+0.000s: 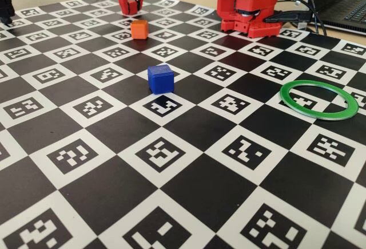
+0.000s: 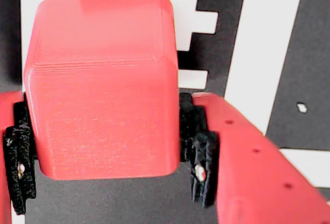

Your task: Grab the red cube then put it in the green circle then put the blue cube on top and finally the orange cube on top

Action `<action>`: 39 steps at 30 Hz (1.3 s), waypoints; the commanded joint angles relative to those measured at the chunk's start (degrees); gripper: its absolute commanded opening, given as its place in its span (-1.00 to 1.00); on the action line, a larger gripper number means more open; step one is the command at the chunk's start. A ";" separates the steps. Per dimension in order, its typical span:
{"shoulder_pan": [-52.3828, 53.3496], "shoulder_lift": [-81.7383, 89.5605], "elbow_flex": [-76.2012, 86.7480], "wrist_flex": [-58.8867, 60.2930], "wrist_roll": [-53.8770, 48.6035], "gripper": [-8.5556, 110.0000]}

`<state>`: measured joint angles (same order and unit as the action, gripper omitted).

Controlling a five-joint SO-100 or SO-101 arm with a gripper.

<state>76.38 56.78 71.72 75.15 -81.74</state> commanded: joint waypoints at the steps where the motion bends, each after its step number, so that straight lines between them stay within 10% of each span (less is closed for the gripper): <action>1: -0.70 5.45 -0.53 1.67 0.18 -0.71; 21: -8.26 29.18 1.67 18.81 14.15 -0.80; 39: -45.70 47.11 10.20 26.02 46.58 -0.81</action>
<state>38.58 98.17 82.27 98.79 -41.48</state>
